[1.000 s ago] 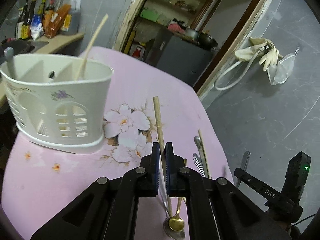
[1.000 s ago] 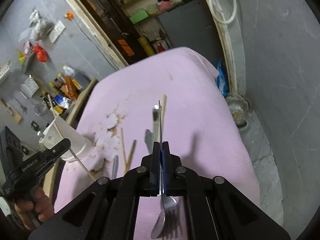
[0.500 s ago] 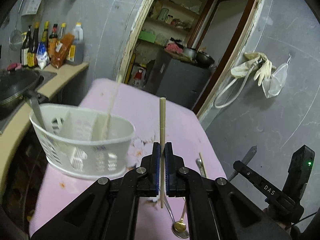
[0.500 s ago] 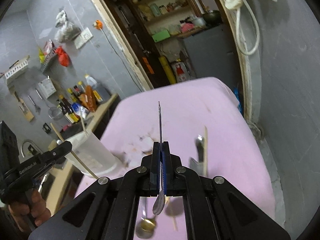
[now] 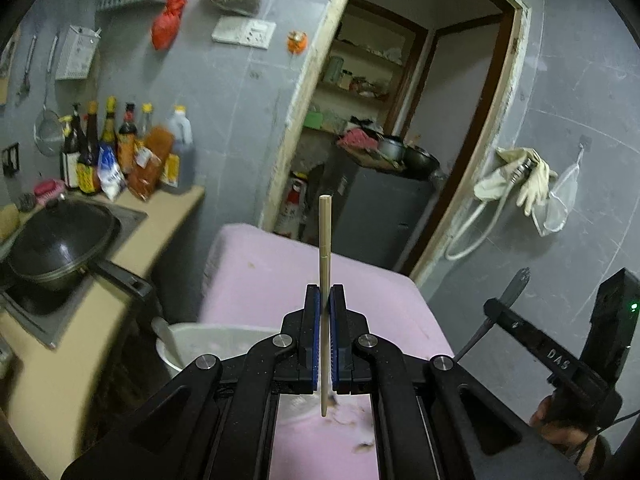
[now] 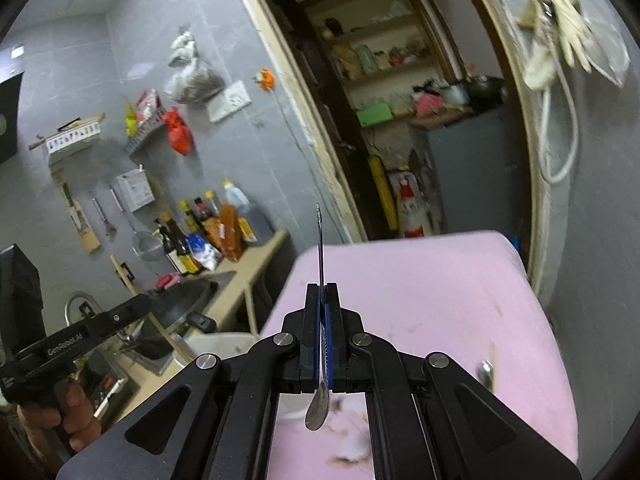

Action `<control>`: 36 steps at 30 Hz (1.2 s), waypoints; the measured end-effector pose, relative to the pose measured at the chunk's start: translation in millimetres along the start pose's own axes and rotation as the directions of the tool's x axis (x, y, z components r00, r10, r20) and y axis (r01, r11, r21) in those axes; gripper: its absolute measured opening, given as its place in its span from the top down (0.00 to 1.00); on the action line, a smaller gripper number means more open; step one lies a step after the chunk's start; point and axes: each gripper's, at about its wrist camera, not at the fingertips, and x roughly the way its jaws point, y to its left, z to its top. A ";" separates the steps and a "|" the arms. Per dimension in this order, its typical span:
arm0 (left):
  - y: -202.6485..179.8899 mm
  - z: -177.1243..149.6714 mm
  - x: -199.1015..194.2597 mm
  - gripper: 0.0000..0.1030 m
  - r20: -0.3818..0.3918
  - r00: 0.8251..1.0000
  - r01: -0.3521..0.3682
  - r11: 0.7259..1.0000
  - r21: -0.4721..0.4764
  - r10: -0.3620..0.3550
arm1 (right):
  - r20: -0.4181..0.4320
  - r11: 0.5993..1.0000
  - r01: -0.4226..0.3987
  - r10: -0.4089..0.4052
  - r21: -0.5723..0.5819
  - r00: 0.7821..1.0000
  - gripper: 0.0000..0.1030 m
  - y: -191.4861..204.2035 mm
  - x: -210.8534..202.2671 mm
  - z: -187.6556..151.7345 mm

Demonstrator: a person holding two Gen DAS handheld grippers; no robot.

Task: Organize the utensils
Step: 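Carry the chopstick with the left tool while the right tool carries the fork to the caddy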

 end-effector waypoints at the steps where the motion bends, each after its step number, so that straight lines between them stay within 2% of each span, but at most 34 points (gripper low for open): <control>1: 6.6 4.5 -2.5 0.98 0.010 1.000 -0.008 1.000 0.000 0.008 | 0.008 1.000 -0.008 0.008 -0.005 1.000 1.00 4.2 0.9 1.4; 8: 57.1 26.8 -17.7 0.98 0.074 0.995 -0.067 0.998 -0.018 0.068 | 0.065 0.997 -0.047 0.051 -0.064 0.997 1.00 50.5 23.5 17.6; 15: 91.4 26.4 -6.9 0.98 0.076 0.994 -0.078 0.997 -0.005 0.078 | 0.038 0.989 0.009 -0.004 -0.147 0.999 1.00 74.2 56.7 6.3; 26: 97.4 1.9 24.3 0.98 0.016 0.998 -0.068 0.995 0.072 0.067 | -0.037 0.981 0.095 -0.103 -0.169 0.994 1.00 79.1 89.3 -24.4; 36: 100.9 -18.8 47.1 0.98 -0.040 0.997 -0.062 0.993 0.103 0.067 | -0.085 0.974 0.128 -0.146 -0.186 0.986 1.00 78.5 105.1 -41.0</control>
